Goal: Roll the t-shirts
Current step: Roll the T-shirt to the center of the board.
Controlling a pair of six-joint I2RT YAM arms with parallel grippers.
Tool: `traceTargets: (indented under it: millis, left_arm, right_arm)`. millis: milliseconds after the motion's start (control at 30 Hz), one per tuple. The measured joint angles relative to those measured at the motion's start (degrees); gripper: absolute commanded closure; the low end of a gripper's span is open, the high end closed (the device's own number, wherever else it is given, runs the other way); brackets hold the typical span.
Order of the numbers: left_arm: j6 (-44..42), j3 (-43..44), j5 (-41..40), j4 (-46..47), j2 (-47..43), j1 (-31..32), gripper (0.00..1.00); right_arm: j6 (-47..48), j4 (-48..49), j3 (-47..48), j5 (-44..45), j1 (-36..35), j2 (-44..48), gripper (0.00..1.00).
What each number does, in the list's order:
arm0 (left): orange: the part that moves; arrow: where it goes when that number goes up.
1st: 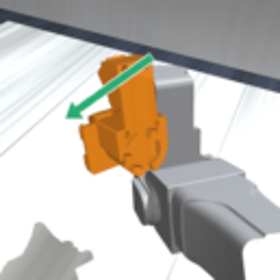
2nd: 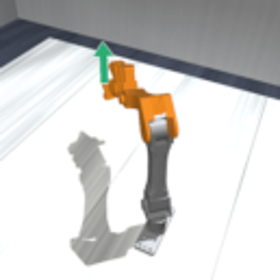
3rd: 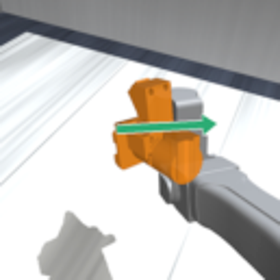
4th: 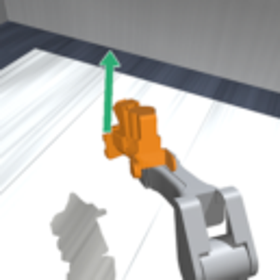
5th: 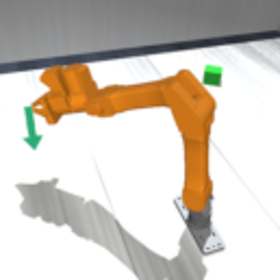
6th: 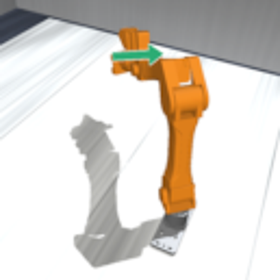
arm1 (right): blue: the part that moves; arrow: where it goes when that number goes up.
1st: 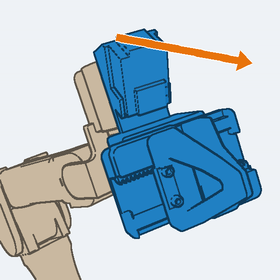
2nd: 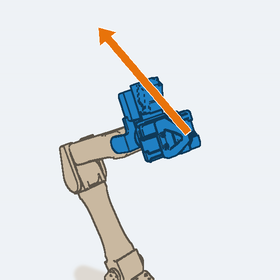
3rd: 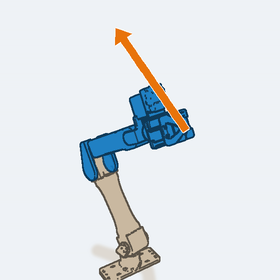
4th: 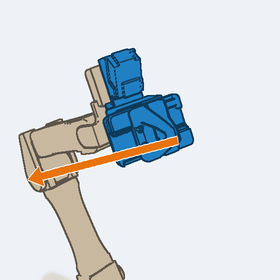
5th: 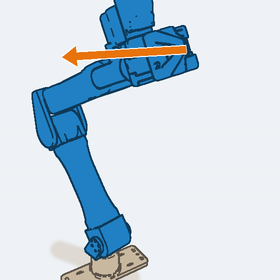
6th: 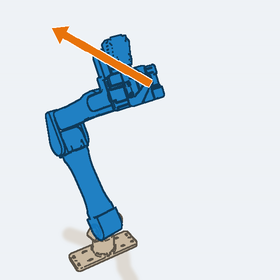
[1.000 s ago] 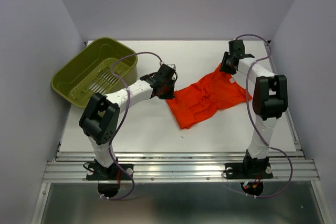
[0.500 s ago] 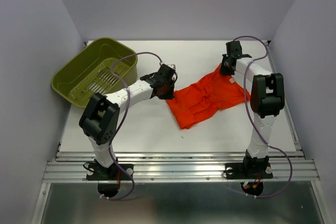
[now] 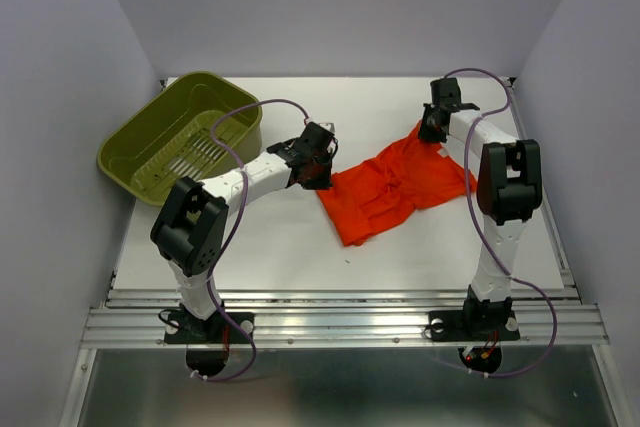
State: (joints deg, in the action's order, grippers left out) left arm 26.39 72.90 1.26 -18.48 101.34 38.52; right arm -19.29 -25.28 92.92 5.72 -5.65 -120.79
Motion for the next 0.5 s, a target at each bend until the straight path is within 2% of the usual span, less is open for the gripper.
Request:
traceTargets:
  millis: [500]
  left_arm:
    - [0.0,-0.1,0.7,0.2,0.0,0.0,1.0]
  right_arm:
    - [-1.9,5.9,-3.8,0.7,0.0,4.8,0.99]
